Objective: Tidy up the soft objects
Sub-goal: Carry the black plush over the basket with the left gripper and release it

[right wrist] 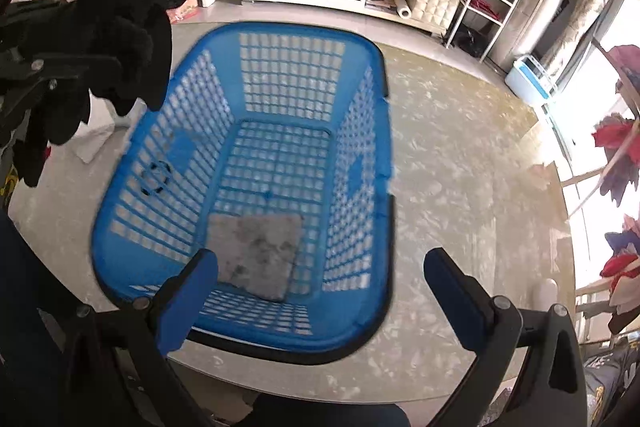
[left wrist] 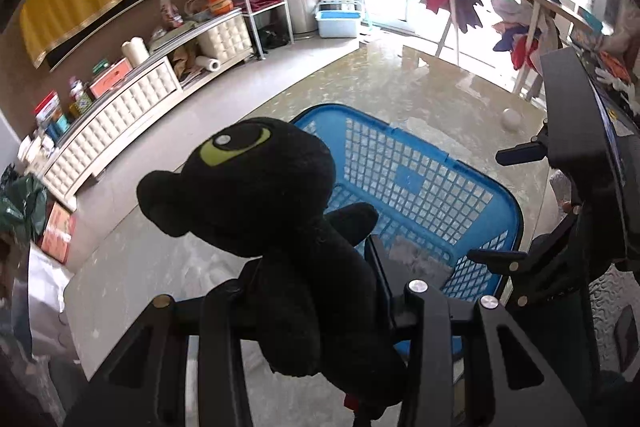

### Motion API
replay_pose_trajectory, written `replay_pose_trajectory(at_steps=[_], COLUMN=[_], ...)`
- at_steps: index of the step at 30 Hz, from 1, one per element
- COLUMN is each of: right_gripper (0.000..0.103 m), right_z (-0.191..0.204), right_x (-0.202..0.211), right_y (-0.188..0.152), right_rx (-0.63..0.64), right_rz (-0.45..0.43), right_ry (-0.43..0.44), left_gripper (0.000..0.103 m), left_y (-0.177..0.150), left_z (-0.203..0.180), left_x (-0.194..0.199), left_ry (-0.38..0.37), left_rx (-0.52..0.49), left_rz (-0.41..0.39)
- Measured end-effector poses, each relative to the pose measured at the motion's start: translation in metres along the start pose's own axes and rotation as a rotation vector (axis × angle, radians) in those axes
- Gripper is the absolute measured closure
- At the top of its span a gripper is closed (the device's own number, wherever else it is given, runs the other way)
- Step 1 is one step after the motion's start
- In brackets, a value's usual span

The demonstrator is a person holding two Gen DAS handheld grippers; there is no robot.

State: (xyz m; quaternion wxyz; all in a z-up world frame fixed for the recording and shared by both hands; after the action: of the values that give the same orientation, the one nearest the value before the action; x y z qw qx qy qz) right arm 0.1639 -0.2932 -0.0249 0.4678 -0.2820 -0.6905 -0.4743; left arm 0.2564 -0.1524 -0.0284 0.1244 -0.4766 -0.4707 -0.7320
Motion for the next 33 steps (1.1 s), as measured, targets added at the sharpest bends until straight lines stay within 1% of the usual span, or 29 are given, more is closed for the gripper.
replay_pose_trajectory(at_steps=[4,8,15,18,20,28,33], right_gripper=[0.0,0.0,0.0,0.0,0.0,0.0,0.0], right_z=[-0.014,-0.025,-0.035,-0.033,-0.034,-0.037,-0.039], right_x=[-0.007,-0.018,-0.025,-0.027,-0.028,-0.031,-0.035], right_y=[-0.008,-0.015,-0.016,-0.015,-0.015,-0.017,-0.018], right_rx=[-0.031,-0.077,-0.137,-0.146,-0.147,-0.165,-0.182], right_rz=[0.019,0.039,0.037,0.035,0.032,0.033,0.042], right_ry=[-0.005,0.021,0.047,0.048,0.048,0.058,0.073], left_gripper=[0.065,0.065,0.065,0.065,0.065,0.065,0.065], left_y=[0.014,0.024,0.022,0.023,0.027,0.025,0.021], left_z=[-0.007,-0.016,-0.029,-0.033,-0.037,-0.037,-0.039], left_x=[-0.02,-0.039,-0.062,-0.07,-0.077,-0.103,-0.116], left_ry=[-0.017,-0.039,-0.048,-0.059,-0.059,-0.067,-0.061], left_rx=[-0.02,-0.06,-0.148,-0.18,-0.218,-0.273,-0.332], left_rz=[0.019,0.027,0.055,0.066,0.068,0.114,0.133])
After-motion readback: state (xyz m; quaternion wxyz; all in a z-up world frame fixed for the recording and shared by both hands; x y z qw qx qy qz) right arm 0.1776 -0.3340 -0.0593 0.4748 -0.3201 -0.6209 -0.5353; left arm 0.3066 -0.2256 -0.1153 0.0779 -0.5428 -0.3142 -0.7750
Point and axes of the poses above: each gripper's, at about its wrist camera, not at the fingertips, and x roughly against the way its jaws point, z to its left, y to its top, the point moved 6 cm from there along -x, roughly the way its jaws point, and after that the axes turned 1 degree about z, right-handed, at the moved point
